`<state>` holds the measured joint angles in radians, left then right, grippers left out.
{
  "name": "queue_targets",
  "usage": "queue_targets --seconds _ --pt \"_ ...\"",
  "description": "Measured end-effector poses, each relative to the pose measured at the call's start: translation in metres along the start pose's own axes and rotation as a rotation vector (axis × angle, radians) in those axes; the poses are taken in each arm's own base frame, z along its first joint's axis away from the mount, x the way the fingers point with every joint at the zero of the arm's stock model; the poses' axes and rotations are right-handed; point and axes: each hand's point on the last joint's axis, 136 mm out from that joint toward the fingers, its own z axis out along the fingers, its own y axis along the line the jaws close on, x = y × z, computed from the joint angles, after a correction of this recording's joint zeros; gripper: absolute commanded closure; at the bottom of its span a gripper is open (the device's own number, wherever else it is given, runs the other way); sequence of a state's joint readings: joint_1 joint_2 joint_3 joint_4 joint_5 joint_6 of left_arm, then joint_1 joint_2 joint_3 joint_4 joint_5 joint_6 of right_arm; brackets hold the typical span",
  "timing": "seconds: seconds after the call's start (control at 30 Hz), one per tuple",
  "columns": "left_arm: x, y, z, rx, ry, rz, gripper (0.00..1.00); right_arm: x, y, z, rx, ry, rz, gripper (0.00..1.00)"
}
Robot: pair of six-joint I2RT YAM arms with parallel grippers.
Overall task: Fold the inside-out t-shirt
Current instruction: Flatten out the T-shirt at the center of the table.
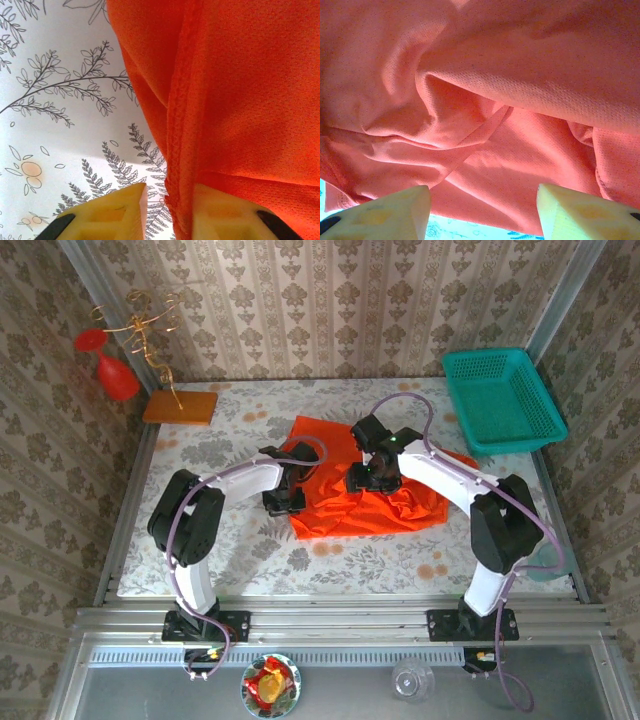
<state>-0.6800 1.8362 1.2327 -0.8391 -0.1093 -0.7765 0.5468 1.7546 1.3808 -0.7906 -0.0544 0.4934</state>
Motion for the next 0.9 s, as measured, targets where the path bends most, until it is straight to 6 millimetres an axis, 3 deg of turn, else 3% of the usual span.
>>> queue_targets --seconds 0.37,0.7,0.9 --pt "-0.002 -0.001 -0.004 0.012 -0.012 -0.011 1.00 0.001 -0.011 -0.003 0.033 -0.011 0.011 0.42" --pt "-0.013 0.002 -0.021 0.055 -0.067 -0.032 1.00 0.030 -0.087 -0.004 0.268 0.030 0.064 0.42" --pt "-0.015 0.003 -0.021 0.060 -0.069 -0.033 1.00 0.046 -0.115 -0.008 0.433 0.068 0.012 0.43"
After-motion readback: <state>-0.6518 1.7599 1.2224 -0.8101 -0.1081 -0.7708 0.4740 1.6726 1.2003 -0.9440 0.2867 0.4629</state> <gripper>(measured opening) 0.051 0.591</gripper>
